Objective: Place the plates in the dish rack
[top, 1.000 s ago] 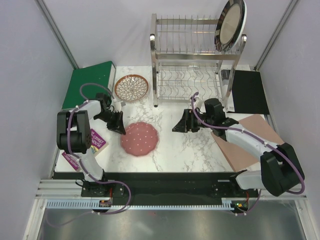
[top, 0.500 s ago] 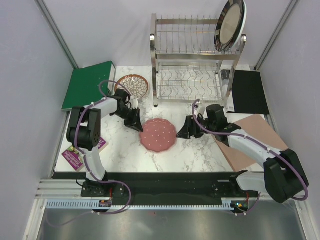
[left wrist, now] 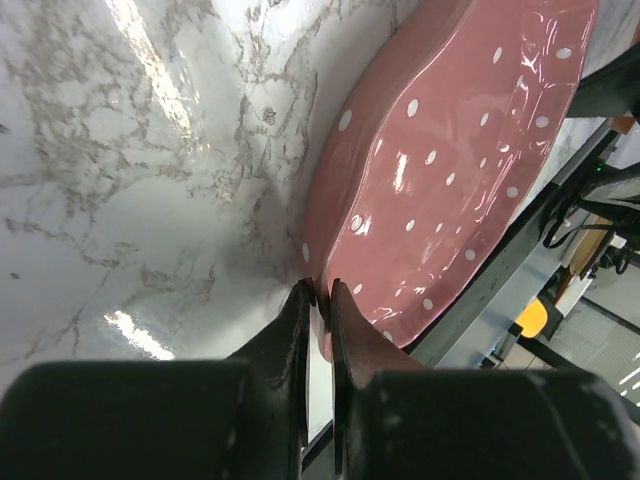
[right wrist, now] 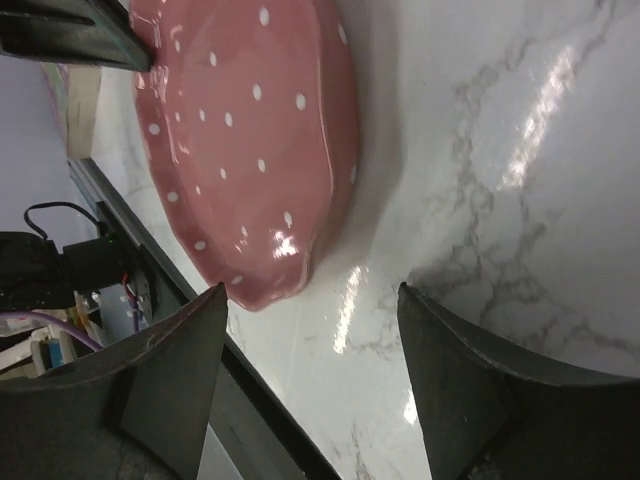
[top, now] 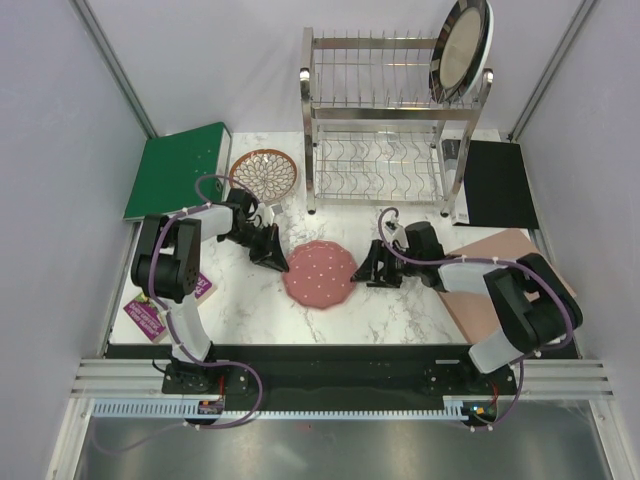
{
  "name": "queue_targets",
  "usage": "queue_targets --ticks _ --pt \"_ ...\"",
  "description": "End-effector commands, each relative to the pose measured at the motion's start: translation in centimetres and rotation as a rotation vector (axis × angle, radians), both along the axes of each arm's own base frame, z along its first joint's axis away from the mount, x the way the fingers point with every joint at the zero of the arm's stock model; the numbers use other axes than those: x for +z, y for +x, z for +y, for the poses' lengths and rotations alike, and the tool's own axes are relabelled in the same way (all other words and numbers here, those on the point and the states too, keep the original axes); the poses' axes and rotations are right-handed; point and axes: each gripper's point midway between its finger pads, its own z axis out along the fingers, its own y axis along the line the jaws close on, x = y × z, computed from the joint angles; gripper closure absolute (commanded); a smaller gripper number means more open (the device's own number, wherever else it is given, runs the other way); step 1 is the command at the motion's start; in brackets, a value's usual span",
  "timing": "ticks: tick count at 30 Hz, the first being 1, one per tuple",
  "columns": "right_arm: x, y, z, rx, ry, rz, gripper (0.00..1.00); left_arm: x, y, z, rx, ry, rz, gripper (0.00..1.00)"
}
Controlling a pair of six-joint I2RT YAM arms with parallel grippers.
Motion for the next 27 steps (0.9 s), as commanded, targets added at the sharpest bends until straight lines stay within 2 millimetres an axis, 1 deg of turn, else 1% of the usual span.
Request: queue_targets --ticks 1,2,3,4,5,6,9,10,12,14,17,18,22,23,24,26,27 --pt "0.7 3.2 2.0 0.007 0.074 -0.044 0.24 1.3 -0.7 -1.2 0.005 -0.094 0.033 0.98" --pt "0.8 3.7 2.4 0.010 0.086 -0.044 0.24 1.3 -0.7 -1.3 0.004 -0.096 0.036 0.98" --pt "0.5 3.8 2.5 0.002 0.090 -0.017 0.25 1.3 -0.7 -1.3 0.000 -0.104 0.040 0.98" --pt "-0.4 3.5 2.7 0.009 0.087 0.015 0.25 1.2 -0.7 -1.4 -0.002 -0.109 0.044 0.98" --pt "-0.6 3.7 2.9 0.015 0.088 0.018 0.26 1.1 -0.7 -1.5 -0.002 -0.112 0.047 0.98" --pt "-1.2 3.5 3.0 0.018 0.082 0.041 0.26 1.2 -0.7 -1.5 -0.004 -0.115 0.046 0.98" --pt "-2.0 3.4 3.3 0.029 0.071 0.058 0.27 1.1 -0.8 -1.8 -0.010 -0.123 0.052 0.98" --pt "-2.2 3.1 3.6 0.038 0.072 0.065 0.27 1.0 -0.8 -1.9 -0.014 -0.123 0.053 0.98" --pt "-2.3 2.8 4.2 0.052 0.091 0.073 0.27 1.0 -1.1 -2.2 -0.019 -0.136 0.066 0.98" --pt "-2.0 2.3 5.0 0.066 0.117 0.075 0.27 0.8 -1.3 -2.4 -0.025 -0.140 0.074 0.98" --pt "-1.5 2.2 5.8 0.076 0.142 0.074 0.28 0.6 -1.4 -2.7 -0.031 -0.140 0.078 0.98" --pt "-1.6 2.2 5.9 0.075 0.142 0.079 0.29 0.5 -1.4 -2.7 -0.032 -0.140 0.079 0.98" --pt "-1.1 3.2 6.2 0.063 0.144 0.057 0.39 0.4 -1.4 -2.7 -0.033 -0.132 0.075 0.98" --pt "-1.0 3.3 6.2 0.063 0.144 0.054 0.48 0.2 -1.5 -2.6 -0.032 -0.126 0.081 0.98" --pt "-0.8 3.5 6.2 0.061 0.142 0.043 0.53 0.1 -1.6 -2.6 -0.031 -0.124 0.083 0.98" --pt "-0.7 3.6 6.1 0.059 0.132 0.038 0.59 -0.1 -1.7 -2.4 -0.027 -0.106 0.083 0.96" --pt "-0.4 3.7 6.0 0.064 0.129 0.026 0.60 -0.2 -1.7 -2.3 -0.025 -0.097 0.079 0.94"
